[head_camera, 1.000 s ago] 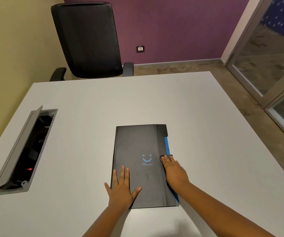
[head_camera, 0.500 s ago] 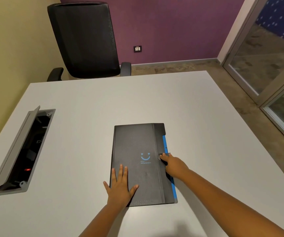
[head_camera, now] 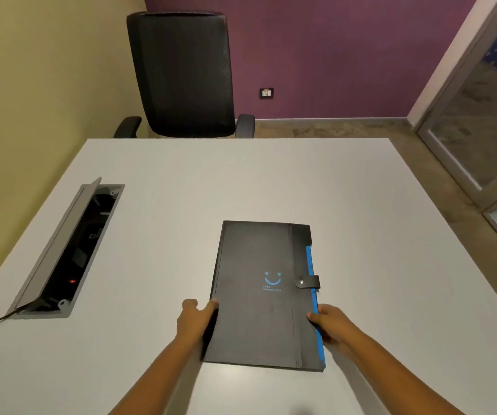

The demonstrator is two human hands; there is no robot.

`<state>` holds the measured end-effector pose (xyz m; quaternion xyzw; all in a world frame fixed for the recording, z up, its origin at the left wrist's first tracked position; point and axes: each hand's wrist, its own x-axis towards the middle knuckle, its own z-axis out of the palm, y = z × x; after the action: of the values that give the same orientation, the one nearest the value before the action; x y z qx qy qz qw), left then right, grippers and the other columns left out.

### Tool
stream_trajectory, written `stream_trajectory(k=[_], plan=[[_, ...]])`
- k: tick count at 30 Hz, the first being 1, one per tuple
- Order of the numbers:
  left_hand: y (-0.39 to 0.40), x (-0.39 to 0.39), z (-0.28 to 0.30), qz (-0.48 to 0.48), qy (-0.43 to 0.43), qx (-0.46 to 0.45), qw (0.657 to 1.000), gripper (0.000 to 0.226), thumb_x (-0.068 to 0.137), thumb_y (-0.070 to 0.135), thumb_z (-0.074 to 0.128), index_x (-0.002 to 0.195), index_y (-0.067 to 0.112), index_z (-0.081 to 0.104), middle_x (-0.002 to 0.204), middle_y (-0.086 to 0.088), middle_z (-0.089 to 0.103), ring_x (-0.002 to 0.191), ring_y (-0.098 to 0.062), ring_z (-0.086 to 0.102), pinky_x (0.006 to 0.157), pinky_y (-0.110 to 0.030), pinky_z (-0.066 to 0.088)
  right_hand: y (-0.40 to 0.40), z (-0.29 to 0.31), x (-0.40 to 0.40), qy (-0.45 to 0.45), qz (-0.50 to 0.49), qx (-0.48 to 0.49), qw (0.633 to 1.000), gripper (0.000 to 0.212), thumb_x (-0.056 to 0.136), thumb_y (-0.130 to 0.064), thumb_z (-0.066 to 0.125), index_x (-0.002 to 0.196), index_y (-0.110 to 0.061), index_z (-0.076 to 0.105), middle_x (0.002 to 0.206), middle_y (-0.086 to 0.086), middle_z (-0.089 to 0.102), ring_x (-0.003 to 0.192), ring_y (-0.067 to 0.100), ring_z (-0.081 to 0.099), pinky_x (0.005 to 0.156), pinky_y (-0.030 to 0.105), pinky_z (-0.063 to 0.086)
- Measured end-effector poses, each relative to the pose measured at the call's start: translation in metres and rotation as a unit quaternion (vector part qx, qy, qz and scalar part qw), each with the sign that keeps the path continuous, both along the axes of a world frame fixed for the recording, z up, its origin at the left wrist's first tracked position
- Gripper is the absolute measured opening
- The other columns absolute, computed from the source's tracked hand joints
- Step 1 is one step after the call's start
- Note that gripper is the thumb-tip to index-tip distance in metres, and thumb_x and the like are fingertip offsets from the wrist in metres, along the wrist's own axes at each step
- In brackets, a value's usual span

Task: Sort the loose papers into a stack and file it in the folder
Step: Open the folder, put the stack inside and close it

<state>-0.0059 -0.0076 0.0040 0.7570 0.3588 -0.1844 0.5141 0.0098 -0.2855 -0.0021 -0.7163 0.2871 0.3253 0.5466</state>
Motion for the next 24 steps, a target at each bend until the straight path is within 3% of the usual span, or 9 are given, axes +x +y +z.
stream_trajectory(k=[2,4,9,13,15,16,19,21,24], plan=[[0.016,0.001,0.009,-0.008,0.029,-0.08,0.996,0.042,0.086,0.04,0.06,0.061,0.014,0.039,0.062,-0.008,0.04,0.05,-0.02,0.042,0.055,-0.025,0.036,0.002,0.005,0.002,0.008,-0.008,0.051,0.999,0.017,0.095,-0.003,0.042,0.103,0.001,0.056,0.077,0.014,0.061,0.055,0.018,0.062,0.051,0.027,0.053],[0.028,-0.001,0.017,-0.061,0.066,-0.091,0.992,0.05,0.086,0.043,0.058,0.056,0.017,0.029,0.053,-0.004,0.028,0.041,-0.015,0.023,0.049,-0.021,0.023,0.008,0.008,0.004,0.011,-0.021,0.099,0.995,0.019,0.096,-0.005,0.039,0.106,-0.004,0.056,0.083,0.013,0.064,0.062,0.018,0.065,0.05,0.026,0.053],[0.047,-0.012,0.023,-0.049,0.087,-0.137,0.985,0.039,0.088,0.042,0.055,0.076,0.009,0.041,0.062,-0.007,0.04,0.049,-0.015,0.034,0.05,-0.024,0.036,0.034,0.021,0.025,-0.027,-0.074,0.202,0.976,0.018,0.098,-0.011,0.044,0.111,-0.008,0.057,0.099,0.017,0.068,0.083,0.027,0.069,0.064,0.034,0.06],[0.064,-0.024,0.016,0.024,0.038,-0.132,0.99,0.034,0.089,0.042,0.053,0.089,0.008,0.05,0.09,-0.009,0.058,0.078,-0.022,0.057,0.073,-0.035,0.051,0.065,0.034,0.05,-0.026,-0.093,0.26,0.961,0.018,0.099,-0.012,0.043,0.109,-0.012,0.058,0.105,0.017,0.069,0.095,0.03,0.068,0.073,0.037,0.061],[0.067,-0.028,0.013,0.155,0.002,-0.26,0.953,0.032,0.09,0.041,0.051,0.102,0.011,0.055,0.102,-0.011,0.064,0.095,-0.027,0.063,0.087,-0.044,0.053,0.084,0.039,0.06,-0.028,-0.082,0.261,0.961,0.02,0.099,-0.01,0.04,0.107,-0.012,0.058,0.103,0.015,0.068,0.094,0.028,0.068,0.073,0.036,0.061],[0.067,-0.03,0.013,0.248,-0.037,-0.33,0.91,0.033,0.091,0.04,0.05,0.108,0.011,0.055,0.107,-0.012,0.064,0.101,-0.03,0.062,0.089,-0.047,0.052,0.093,0.041,0.064,-0.03,-0.074,0.261,0.962,0.022,0.099,-0.008,0.037,0.107,-0.011,0.058,0.101,0.014,0.068,0.092,0.027,0.068,0.075,0.036,0.06],[0.055,-0.032,0.011,0.422,-0.122,-0.411,0.798,0.034,0.092,0.036,0.049,0.117,0.014,0.054,0.111,-0.011,0.062,0.092,-0.025,0.063,0.076,-0.037,0.058,0.121,0.041,0.069,-0.02,-0.046,0.275,0.96,0.026,0.099,-0.005,0.034,0.102,-0.009,0.059,0.101,0.014,0.068,0.098,0.029,0.067,0.087,0.041,0.055],[0.04,-0.03,0.011,0.42,-0.124,-0.447,0.78,0.035,0.094,0.026,0.048,0.125,0.012,0.051,0.117,-0.014,0.061,0.089,-0.027,0.066,0.091,-0.038,0.052,0.137,0.04,0.068,-0.015,-0.002,0.256,0.967,0.025,0.099,-0.006,0.036,0.107,-0.011,0.059,0.104,0.011,0.069,0.102,0.029,0.067,0.09,0.043,0.055],[0.03,-0.02,0.011,0.449,-0.104,-0.432,0.775,0.039,0.097,0.011,0.04,0.136,0.002,0.04,0.134,-0.019,0.051,0.117,-0.032,0.055,0.107,-0.044,0.038,0.153,0.04,0.065,-0.034,0.073,0.193,0.978,0.022,0.098,-0.013,0.043,0.116,-0.015,0.056,0.105,0.008,0.069,0.088,0.02,0.07,0.074,0.032,0.06]])
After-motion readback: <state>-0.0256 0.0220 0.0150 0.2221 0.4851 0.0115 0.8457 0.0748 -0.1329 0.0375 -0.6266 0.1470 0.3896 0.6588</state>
